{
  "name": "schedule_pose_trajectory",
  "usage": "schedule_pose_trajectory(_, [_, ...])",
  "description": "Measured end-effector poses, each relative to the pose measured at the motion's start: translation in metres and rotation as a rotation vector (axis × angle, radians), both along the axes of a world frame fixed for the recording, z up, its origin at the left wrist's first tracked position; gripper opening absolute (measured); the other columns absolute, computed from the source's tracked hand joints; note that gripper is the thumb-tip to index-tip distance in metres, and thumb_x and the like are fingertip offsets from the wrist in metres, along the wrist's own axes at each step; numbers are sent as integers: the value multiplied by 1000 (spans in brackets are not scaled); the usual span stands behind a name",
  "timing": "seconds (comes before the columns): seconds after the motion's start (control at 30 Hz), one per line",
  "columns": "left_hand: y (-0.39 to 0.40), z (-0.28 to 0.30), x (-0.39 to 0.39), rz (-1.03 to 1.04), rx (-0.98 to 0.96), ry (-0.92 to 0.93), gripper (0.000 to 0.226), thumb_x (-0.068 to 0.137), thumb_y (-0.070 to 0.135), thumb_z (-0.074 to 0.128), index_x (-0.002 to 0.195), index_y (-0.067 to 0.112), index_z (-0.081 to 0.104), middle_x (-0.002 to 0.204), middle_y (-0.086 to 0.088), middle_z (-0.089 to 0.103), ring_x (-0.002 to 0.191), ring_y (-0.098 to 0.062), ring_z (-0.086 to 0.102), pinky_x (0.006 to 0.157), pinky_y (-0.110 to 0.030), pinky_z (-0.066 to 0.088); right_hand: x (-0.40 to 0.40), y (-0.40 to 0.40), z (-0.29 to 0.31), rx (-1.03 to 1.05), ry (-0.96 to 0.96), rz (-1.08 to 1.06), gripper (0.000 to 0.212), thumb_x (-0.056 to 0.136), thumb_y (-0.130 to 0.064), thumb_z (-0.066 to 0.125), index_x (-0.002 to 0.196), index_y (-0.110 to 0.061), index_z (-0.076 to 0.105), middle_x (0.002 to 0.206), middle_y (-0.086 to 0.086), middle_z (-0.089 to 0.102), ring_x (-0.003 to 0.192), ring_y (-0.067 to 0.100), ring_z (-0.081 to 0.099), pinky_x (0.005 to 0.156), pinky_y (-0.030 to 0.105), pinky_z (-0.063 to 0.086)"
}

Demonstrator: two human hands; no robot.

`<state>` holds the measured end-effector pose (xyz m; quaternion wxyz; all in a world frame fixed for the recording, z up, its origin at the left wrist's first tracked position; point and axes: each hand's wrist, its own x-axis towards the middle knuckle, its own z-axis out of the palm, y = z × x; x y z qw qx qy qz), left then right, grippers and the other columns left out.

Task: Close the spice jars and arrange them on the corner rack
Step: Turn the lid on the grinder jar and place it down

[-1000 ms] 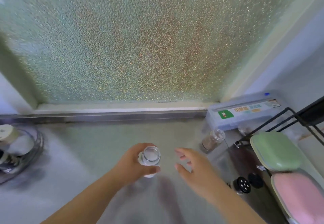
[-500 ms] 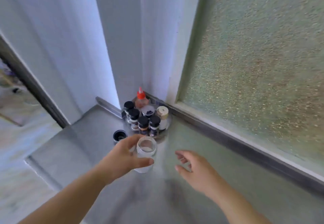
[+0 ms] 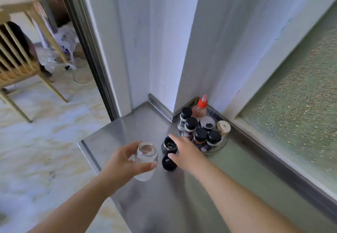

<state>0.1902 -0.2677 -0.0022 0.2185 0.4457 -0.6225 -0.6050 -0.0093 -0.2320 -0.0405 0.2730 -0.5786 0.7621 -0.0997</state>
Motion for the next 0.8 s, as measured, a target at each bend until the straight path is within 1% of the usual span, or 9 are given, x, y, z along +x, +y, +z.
schedule_pose_trajectory(0.13, [-16, 0, 12, -8, 13, -14, 50, 39, 40, 80, 87, 40, 68, 93, 18, 71, 85, 2, 65, 82, -24, 49, 9, -43, -15, 149, 193, 36, 48, 89, -27, 48, 136, -17, 38, 133, 14, 40, 121, 35, 46, 100, 40, 41])
schedule_pose_trajectory(0.27, [-32, -1, 21, -10, 7, -20, 52, 40, 43, 79, 90, 40, 67, 95, 22, 70, 88, 5, 63, 79, -19, 46, 13, -58, -20, 235, 296, 58, 14, 91, -21, 45, 100, -11, 43, 123, 17, 46, 111, 36, 52, 88, 37, 43])
schedule_pose_trajectory(0.4, [-40, -3, 24, -1, -2, -21, 49, 41, 44, 78, 88, 46, 66, 95, 24, 68, 87, 6, 63, 77, -17, 46, 10, -60, 0, 157, 305, 14, 26, 86, -30, 48, 109, -17, 52, 112, 9, 56, 104, 32, 56, 78, 34, 44])
schedule_pose_trajectory(0.47, [-41, -2, 22, -2, -18, -11, 50, 40, 46, 78, 88, 48, 64, 96, 25, 68, 88, 7, 62, 79, -18, 47, 3, -56, 20, 18, 124, -132, 15, 81, -37, 53, 91, -26, 55, 92, -2, 63, 88, 23, 59, 67, 31, 44])
schedule_pose_trajectory(0.53, [-39, 3, 16, -7, -16, 25, 49, 40, 47, 78, 88, 47, 65, 96, 21, 68, 87, 5, 62, 75, -18, 49, -5, -47, 45, -107, -244, -373, 12, 80, -41, 60, 85, -31, 58, 81, -11, 64, 77, 13, 61, 63, 26, 44])
schedule_pose_trajectory(0.57, [-38, 7, 11, -16, -14, 46, 49, 40, 47, 78, 88, 45, 65, 96, 19, 69, 87, 3, 63, 72, -17, 49, -8, -41, 56, -165, -455, -497, 14, 80, -40, 63, 88, -29, 61, 78, -11, 66, 72, 13, 62, 64, 26, 46])
schedule_pose_trajectory(0.63, [-33, 16, 0, -49, -22, 84, 50, 43, 46, 78, 91, 41, 66, 96, 16, 69, 89, 2, 63, 72, -16, 48, -14, -27, 75, -245, -797, -652, 16, 82, -28, 66, 93, -17, 63, 73, -2, 68, 64, 18, 62, 68, 35, 51])
schedule_pose_trajectory(0.7, [-26, 29, -14, -88, -41, 122, 51, 45, 46, 78, 94, 39, 66, 97, 15, 70, 91, 2, 62, 77, -17, 46, -21, -9, 96, -301, -1005, -671, 17, 84, -15, 64, 100, -11, 60, 85, 10, 65, 64, 19, 62, 68, 35, 55])
schedule_pose_trajectory(0.8, [-12, 51, -37, -159, -69, 169, 50, 48, 45, 78, 96, 36, 66, 98, 11, 71, 93, -1, 63, 78, -15, 44, -32, 30, 127, -322, -1307, -576, 34, 76, -5, 63, 110, -7, 57, 99, 21, 67, 75, 26, 69, 64, 31, 58])
